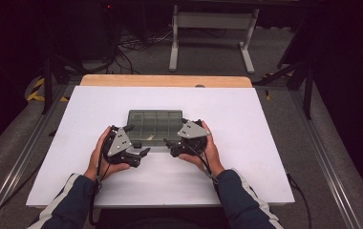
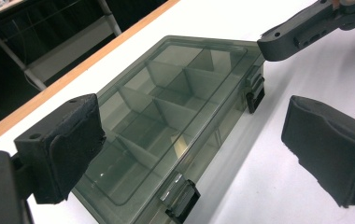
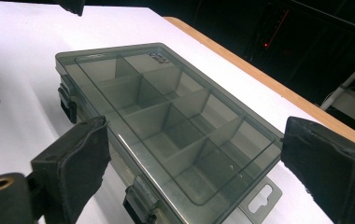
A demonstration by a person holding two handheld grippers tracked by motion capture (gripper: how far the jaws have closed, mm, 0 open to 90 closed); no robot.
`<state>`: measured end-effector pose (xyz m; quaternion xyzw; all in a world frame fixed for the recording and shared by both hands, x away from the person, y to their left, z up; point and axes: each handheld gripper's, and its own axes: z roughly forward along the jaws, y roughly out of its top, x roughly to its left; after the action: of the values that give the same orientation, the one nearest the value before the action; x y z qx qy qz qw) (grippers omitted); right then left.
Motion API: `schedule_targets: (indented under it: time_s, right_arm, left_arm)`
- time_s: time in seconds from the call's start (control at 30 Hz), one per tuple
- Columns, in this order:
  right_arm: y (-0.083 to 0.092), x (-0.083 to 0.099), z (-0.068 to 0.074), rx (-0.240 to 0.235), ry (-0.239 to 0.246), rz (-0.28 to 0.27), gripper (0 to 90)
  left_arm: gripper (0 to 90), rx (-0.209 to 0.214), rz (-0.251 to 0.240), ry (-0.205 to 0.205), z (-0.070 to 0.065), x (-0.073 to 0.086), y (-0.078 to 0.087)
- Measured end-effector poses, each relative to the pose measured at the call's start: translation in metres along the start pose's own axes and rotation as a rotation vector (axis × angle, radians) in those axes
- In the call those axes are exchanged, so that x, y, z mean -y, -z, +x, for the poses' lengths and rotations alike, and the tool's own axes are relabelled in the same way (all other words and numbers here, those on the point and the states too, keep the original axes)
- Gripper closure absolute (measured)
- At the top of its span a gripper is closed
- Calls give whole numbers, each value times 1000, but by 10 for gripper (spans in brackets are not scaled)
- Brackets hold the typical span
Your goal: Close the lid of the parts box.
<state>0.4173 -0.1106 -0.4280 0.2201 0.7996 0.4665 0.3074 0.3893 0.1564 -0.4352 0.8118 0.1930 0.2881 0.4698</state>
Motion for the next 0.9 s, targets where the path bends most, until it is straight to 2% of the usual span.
schedule_targets:
  time_s: [0.2, 0.3, 0.9]
  right_arm:
    - [4, -2, 2, 1, 9, -2, 91]
    - [7, -3, 2, 4, 20, 1, 94]
    - [30, -7, 1, 23, 24, -15, 96]
  left_arm:
    - [66, 6, -7, -8, -2, -3, 3]
    - [68, 9, -2, -34, -5, -5, 6]
    - [73, 27, -20, -59, -14, -9, 20]
